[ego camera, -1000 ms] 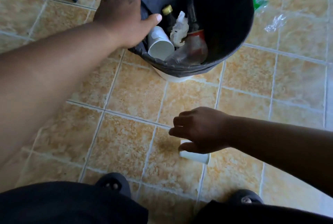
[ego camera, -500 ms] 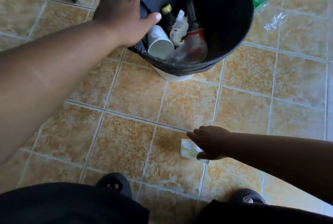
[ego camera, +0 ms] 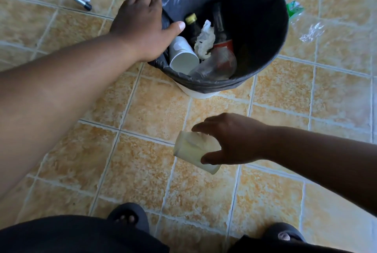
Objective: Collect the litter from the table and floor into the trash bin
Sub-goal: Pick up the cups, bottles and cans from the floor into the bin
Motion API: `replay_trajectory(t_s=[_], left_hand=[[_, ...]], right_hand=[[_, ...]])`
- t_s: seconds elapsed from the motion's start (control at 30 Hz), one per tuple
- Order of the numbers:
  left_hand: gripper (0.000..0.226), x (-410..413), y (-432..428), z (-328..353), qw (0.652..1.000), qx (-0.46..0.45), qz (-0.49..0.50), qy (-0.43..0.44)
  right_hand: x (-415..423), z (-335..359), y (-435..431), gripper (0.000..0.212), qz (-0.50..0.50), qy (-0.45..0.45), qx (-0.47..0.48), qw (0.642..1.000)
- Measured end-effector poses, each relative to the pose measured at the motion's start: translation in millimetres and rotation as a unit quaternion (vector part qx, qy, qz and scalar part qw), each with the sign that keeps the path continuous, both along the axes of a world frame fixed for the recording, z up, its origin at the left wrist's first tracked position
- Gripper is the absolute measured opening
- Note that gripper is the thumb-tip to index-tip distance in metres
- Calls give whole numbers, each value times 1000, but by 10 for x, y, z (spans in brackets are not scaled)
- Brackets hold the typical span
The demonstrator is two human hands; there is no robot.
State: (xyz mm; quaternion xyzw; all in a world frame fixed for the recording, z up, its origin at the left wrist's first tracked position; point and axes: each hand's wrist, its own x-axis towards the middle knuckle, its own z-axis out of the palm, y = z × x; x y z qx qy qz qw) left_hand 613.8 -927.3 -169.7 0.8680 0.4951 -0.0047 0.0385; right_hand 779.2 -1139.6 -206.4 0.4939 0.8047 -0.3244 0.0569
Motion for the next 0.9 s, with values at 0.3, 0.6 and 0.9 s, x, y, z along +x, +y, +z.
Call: replay_trajectory(t_s=[0.3,0.6,0.9], left_hand=[[79,-16,35,20,996,-52,-11,-75],[79,-23,21,-46,997,-44,7,-68],[80,-26,19,-46,997,-31,-1,-66]], right_hand=[[275,1065,415,53,-113,313,69,940],[674,629,891,67,-304,100,310,896],[636,375,999,80,-260,0,318,912]])
